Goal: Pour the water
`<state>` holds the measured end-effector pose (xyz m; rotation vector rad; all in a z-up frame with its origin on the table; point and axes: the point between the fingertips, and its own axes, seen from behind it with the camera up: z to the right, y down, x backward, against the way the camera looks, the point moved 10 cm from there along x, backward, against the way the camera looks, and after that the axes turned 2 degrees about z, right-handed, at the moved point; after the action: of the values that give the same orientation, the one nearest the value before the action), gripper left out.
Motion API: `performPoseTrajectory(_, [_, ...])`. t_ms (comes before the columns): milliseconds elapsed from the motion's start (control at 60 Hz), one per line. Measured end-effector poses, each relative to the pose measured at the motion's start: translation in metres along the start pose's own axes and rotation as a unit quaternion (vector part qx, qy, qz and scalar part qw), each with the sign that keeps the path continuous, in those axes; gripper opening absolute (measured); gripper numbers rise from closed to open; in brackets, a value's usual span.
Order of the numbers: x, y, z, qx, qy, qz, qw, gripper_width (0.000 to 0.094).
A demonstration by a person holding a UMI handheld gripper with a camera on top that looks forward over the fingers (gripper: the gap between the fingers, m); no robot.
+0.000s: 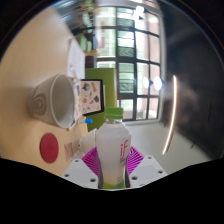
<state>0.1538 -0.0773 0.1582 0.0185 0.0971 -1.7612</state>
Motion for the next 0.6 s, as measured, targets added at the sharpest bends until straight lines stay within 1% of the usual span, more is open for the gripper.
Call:
performPoseTrajectory(33, [-0.003,0.003,0.002,0.076,-0.007,0.012,0.997,0.0291])
performPoseTrajectory(67, [-0.008,-0.002,-0.003,0.145,-0.002,0.020,0.989,0.0293])
performPoseTrajectory(100, [-0.012,-0.007,-0.006,0.200,0.005,0.024,0.979,0.0292])
performPoseTrajectory(133, [0.000,-0.011,0.002,0.258,0.007,0.025,0.966,0.0294])
performPoseTrajectory(150, [-0.015,-0.016,-0.005,0.273,0.011,0.028,0.961,0.0294])
performPoseTrajectory(217, [-0.014,-0.023,-0.002,0.347,0.022,0.033,0.937,0.0293])
performPoseTrajectory(233, [-0.007,-0.018,0.005,0.365,0.023,0.036,0.930,0.0294])
performPoseTrajectory(267, [-0.016,-0.029,0.001,0.378,0.022,0.042,0.924,0.0293])
performPoseTrajectory(333, [-0.013,-0.035,0.001,0.398,0.013,0.045,0.916,0.0293])
performPoseTrajectory(383, [-0.002,-0.032,0.003,0.408,0.012,0.044,0.912,0.0294])
performPoseTrajectory(400, [-0.012,-0.032,0.005,0.407,0.006,0.046,0.912,0.0294])
performPoseTrajectory(500, [-0.001,-0.033,0.003,0.412,0.001,0.052,0.910,0.0294])
performPoseTrajectory(517, [-0.010,-0.032,0.001,0.411,0.000,0.053,0.910,0.0295])
performPoseTrajectory(600, [-0.007,-0.031,0.004,0.385,0.003,0.057,0.921,0.0296])
